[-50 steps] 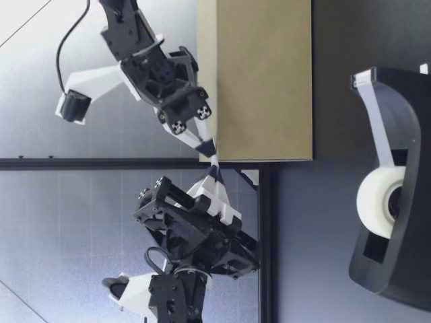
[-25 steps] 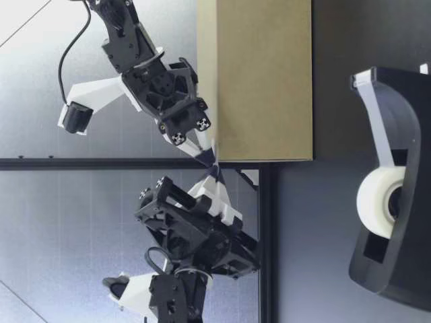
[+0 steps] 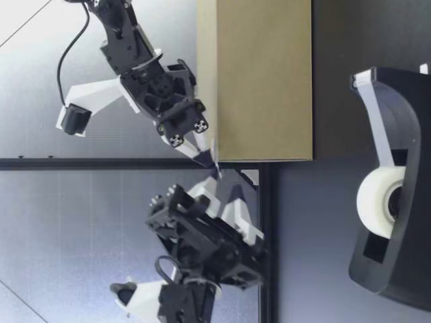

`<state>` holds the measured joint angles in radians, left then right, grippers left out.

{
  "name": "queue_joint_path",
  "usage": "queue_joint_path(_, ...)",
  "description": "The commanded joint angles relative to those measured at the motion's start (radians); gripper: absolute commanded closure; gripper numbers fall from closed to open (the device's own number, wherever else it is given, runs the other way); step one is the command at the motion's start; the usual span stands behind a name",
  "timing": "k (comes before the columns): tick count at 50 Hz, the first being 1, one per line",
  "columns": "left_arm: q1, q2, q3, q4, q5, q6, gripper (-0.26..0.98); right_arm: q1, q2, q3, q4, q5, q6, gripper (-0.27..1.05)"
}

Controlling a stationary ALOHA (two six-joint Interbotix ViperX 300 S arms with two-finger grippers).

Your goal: Cut a small piece of tape from the tape dispenser then place it on the cardboard box's edge.

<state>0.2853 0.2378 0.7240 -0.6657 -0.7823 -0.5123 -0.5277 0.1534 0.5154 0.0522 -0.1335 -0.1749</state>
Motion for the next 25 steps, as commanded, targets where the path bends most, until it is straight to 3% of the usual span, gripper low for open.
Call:
queue_joint_path(1, -0.023, -0.057, 0.023, 0.005, -0.006, 0.008, 0.32, -0.008, -0.061, -0.031, 0.0, -0.003, 0.003, 0.88)
queue_joint_path(12, -0.083, -0.152, 0.107, 0.021, -0.003, 0.118, 0.32, 0.054, -0.175, -0.003, 0.0, 0.005, 0.009, 0.88)
queue_joint_path(25, -0.153, -0.313, 0.164, 0.129, 0.094, 0.399, 0.32, 0.202, -0.301, 0.078, 0.008, 0.008, 0.017, 0.88)
